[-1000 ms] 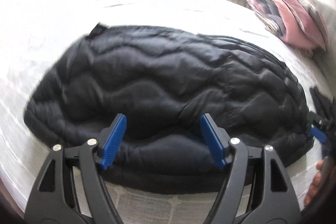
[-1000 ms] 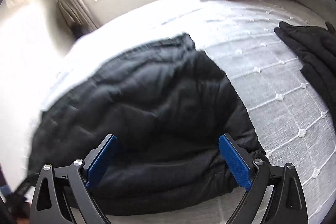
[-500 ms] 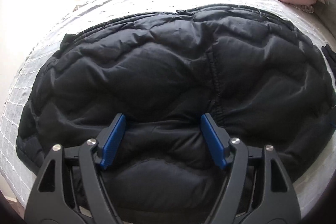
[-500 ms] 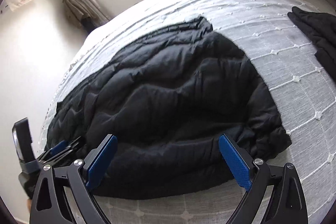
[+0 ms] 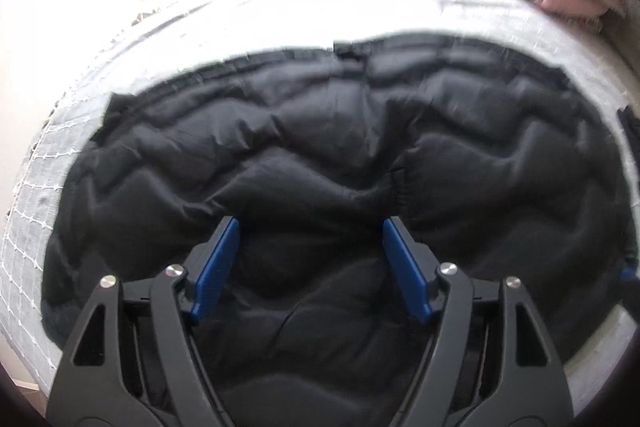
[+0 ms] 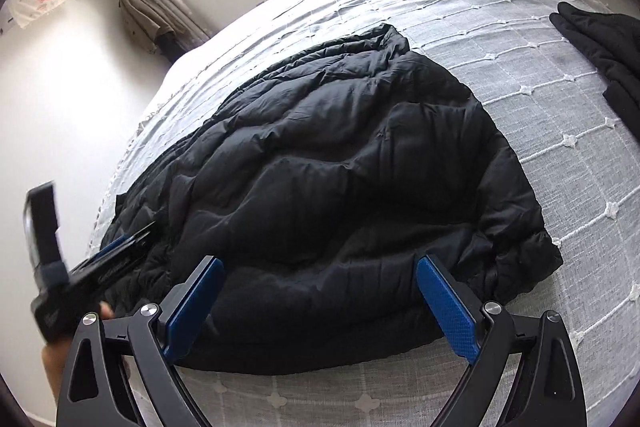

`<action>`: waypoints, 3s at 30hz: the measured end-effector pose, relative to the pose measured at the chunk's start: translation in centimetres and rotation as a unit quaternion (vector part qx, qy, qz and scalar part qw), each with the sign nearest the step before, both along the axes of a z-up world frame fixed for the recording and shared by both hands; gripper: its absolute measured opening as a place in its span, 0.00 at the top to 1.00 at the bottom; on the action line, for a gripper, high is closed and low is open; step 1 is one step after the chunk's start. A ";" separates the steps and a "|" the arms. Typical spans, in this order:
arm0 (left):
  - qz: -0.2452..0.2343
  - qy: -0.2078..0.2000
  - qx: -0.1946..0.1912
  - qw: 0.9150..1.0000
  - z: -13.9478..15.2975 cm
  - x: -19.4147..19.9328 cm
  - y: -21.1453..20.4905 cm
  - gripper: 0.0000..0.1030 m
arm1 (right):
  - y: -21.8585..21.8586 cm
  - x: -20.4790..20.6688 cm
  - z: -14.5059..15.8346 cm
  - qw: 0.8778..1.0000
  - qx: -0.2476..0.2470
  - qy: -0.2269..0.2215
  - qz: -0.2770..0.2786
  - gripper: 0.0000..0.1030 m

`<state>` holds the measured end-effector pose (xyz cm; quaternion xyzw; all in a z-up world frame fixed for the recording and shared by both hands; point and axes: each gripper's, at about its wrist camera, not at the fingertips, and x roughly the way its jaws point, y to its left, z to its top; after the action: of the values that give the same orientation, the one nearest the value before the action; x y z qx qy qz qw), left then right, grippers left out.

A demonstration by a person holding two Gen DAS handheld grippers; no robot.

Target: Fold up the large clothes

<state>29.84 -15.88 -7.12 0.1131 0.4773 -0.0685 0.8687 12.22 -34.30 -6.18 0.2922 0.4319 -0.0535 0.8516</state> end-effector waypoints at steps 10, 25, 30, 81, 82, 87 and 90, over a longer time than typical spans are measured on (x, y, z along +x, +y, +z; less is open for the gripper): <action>0.015 0.020 -0.030 0.999 1.3 2.2 0.9 0.27 | -0.2 -0.2 0.1 1.000 0.012 -0.001 0.001 0.05; 0.019 0.070 -0.007 0.997 0.9 6.1 -0.5 0.27 | -0.6 -0.2 -0.1 0.999 0.032 0.000 -0.002 0.05; 0.011 0.047 0.024 0.999 1.1 8.8 -2.1 0.26 | -0.7 -0.1 0.0 0.999 0.034 -0.003 0.000 0.05; -0.017 0.027 -0.018 0.999 0.0 1.2 3.7 0.21 | -0.5 -1.0 -0.4 0.998 0.057 0.007 -0.001 0.05; -0.022 0.020 -0.030 0.999 0.8 0.3 4.4 0.21 | -0.8 -1.4 -0.4 0.998 0.060 0.008 -0.004 0.05; -0.036 0.002 -0.089 0.995 4.2 -3.5 7.1 0.21 | -4.3 -4.0 0.1 0.993 0.087 -0.003 -0.080 0.05; -0.037 -0.010 -0.094 0.995 4.0 -5.0 7.6 0.21 | -7.2 -6.4 -0.4 0.979 0.117 -0.013 -0.165 0.05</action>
<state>24.80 -8.24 -3.12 0.0490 0.4555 -0.1435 0.8772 5.80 -41.55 -6.61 0.4580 0.3698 -0.1384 0.7964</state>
